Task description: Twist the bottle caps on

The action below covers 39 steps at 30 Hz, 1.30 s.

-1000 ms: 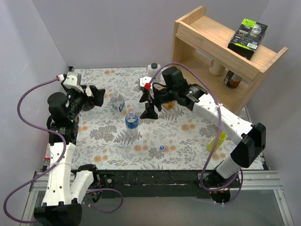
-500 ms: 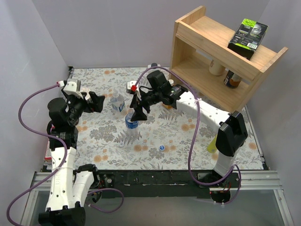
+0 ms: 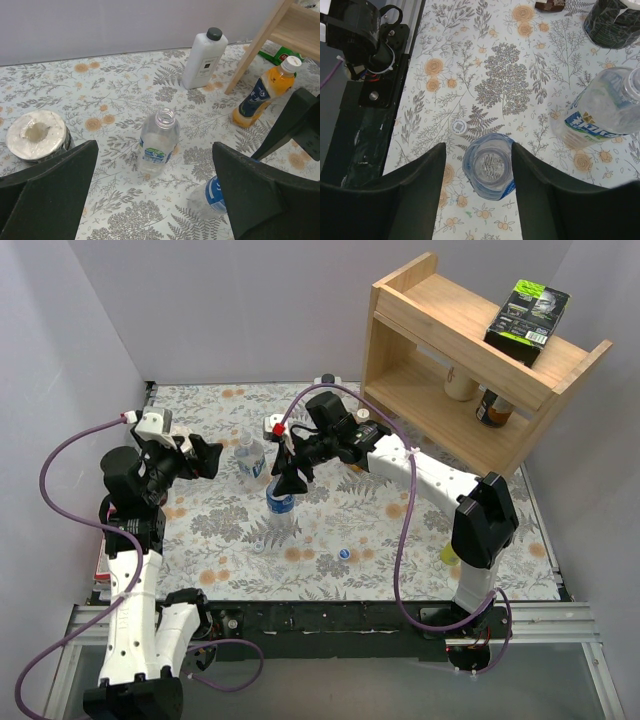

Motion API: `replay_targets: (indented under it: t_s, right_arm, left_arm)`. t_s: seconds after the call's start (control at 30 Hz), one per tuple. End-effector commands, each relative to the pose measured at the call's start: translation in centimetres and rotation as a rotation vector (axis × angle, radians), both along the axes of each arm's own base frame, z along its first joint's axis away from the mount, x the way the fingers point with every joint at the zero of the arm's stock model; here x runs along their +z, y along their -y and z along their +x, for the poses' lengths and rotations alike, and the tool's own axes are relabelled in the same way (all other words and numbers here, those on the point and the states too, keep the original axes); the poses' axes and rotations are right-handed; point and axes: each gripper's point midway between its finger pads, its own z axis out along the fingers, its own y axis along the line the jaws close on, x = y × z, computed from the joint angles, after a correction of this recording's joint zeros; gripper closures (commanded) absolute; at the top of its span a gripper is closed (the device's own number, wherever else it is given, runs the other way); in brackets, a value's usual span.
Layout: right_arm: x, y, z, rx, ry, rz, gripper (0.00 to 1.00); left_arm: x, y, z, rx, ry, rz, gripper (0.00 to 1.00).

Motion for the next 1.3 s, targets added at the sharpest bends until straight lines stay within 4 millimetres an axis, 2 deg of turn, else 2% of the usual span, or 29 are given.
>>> replay_targets:
  t_s: [0.0, 0.17, 0.23, 0.3, 0.33, 0.37, 0.4, 0.43, 0.5, 0.53, 0.6, 0.73, 0.77, 0.83, 0.93, 1.07, 1.1, 1.17, 1.2, 1.27]
  right_arm:
    - [1.1, -0.9, 0.7, 0.008, 0.046, 0.045, 0.42]
    - [0.2, -0.9, 1.4, -0.011, 0.074, 0.030, 0.46]
    - [0.1, -0.9, 1.6, -0.020, 0.082, 0.026, 0.54]
    - [1.5, -0.9, 2.1, -0.045, 0.094, 0.034, 0.65]
    - [3.1, -0.9, 2.2, -0.048, 0.102, 0.053, 0.69]
    - [3.8, -0.5, 1.8, -0.042, 0.086, 0.040, 0.72]
    - [6.6, -0.5, 2.0, -0.033, 0.123, 0.083, 0.77]
    - [7.9, 0.0, 1.7, -0.028, 0.135, 0.096, 0.80]
    - [9.3, 1.3, 1.4, -0.004, 0.118, 0.121, 0.89]
    - [10.5, 2.0, 1.1, -0.006, 0.132, 0.140, 0.93]
    - [11.3, 2.5, 0.9, -0.023, 0.129, 0.142, 0.99]
    - [14.0, 2.7, 0.7, -0.037, 0.111, 0.154, 0.99]
    - [14.4, 2.7, 0.7, -0.043, 0.102, 0.154, 0.99]
    - [15.6, 2.7, 0.4, -0.053, 0.068, 0.168, 0.99]
    - [16.4, 2.9, -0.5, -0.040, 0.035, 0.170, 0.99]
    - [17.1, 3.1, -1.3, -0.020, 0.028, 0.180, 0.99]
    - [17.1, 3.1, -1.5, -0.012, 0.019, 0.181, 0.99]
    - [16.9, 3.2, -1.9, -0.006, 0.000, 0.174, 0.99]
    - [16.9, 3.3, -2.3, 0.007, -0.009, 0.177, 0.99]
    - [16.6, 3.3, -2.6, 0.011, -0.019, 0.170, 0.99]
  left_arm:
    - [0.6, 0.3, -0.1, -0.028, 0.016, 0.013, 0.02]
    - [0.0, 1.2, -0.3, -0.084, 0.006, -0.001, 0.02]
    - [-0.3, 2.2, -0.7, -0.148, 0.000, -0.006, 0.02]
    - [-0.9, 3.6, -1.3, -0.249, -0.022, -0.015, 0.02]
    - [-0.8, 4.2, -1.6, -0.288, -0.028, -0.021, 0.02]
    - [-0.9, 4.8, -2.0, -0.331, -0.042, -0.028, 0.02]
    - [-1.5, 5.4, -2.4, -0.379, -0.075, -0.038, 0.02]
    - [-1.8, 6.2, -3.2, -0.450, -0.080, -0.043, 0.02]
    - [-2.9, 7.2, -4.4, -0.534, -0.114, -0.050, 0.02]
    - [-3.5, 7.6, -4.9, -0.597, -0.086, 0.005, 0.02]
    - [-5.2, 7.9, -5.8, -0.638, -0.106, 0.036, 0.02]
    - [-6.7, 8.6, -7.4, -0.744, -0.036, 0.111, 0.02]
    - [-8.0, 9.2, -8.3, -0.794, -0.021, 0.114, 0.02]
    - [-8.3, 9.7, -8.4, -0.825, 0.025, 0.125, 0.02]
    - [-8.5, 11.7, -8.3, -0.869, 0.027, 0.105, 0.02]
    - [-9.9, 15.1, -8.7, -0.963, 0.029, 0.131, 0.02]
    - [-10.4, 15.4, -7.6, -0.928, 0.024, 0.128, 0.02]
    - [-10.6, 16.2, -6.9, -0.897, 0.029, 0.122, 0.02]
    - [-10.4, 16.2, -5.6, -0.846, 0.052, 0.122, 0.02]
    - [-10.9, 16.0, -4.9, -0.817, 0.056, 0.132, 0.02]
